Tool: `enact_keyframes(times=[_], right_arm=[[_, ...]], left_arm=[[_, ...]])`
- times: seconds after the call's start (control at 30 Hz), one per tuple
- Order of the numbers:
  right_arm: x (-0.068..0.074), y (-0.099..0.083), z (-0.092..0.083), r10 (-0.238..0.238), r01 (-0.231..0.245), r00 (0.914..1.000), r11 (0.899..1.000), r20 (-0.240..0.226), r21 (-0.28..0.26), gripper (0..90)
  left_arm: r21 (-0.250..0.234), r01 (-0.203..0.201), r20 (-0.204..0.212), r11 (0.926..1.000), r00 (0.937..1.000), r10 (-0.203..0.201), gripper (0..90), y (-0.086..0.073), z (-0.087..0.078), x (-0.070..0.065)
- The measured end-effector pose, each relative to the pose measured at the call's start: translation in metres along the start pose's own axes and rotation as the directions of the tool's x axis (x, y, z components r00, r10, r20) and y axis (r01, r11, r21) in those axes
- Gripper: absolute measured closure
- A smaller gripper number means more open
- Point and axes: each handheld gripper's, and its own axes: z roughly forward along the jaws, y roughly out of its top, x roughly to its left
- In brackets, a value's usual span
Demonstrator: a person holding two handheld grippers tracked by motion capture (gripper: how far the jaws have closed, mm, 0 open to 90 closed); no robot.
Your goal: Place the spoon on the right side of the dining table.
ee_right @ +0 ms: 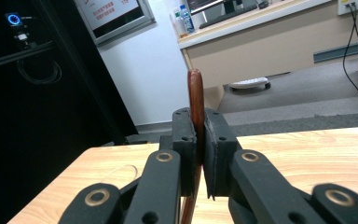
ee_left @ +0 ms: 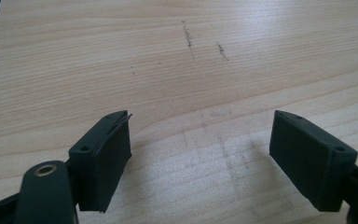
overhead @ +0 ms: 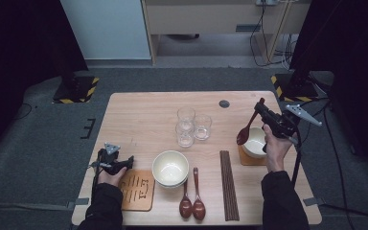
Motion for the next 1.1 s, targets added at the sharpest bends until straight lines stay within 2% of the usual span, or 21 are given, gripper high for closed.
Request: enact_keyframes(times=[0.13, 0.5, 1.1], right_arm=[[-0.004, 0.001, 0.0, 0.002, -0.002, 0.9999, 1.0, 0.011, -0.002, 84.8], [-0.011, 0.001, 0.001, 0.016, -0.015, 0.9993, 1.0, 0.034, -0.009, 84.8], [-0.024, 0.004, 0.0, 0.03, -0.029, 0.9964, 0.999, 0.079, -0.016, 84.8]], left_arm=[[0.011, 0.007, 0.004, 0.9999, 1.0, -0.007, 19.5, -0.001, 0.002, 0.001], [-0.005, 0.014, 0.009, 0.9999, 0.9999, -0.014, 17.3, -0.003, 0.003, 0.003], [0.006, 0.026, -0.004, 0.9996, 0.9997, -0.026, 11.7, -0.003, 0.003, 0.004]])
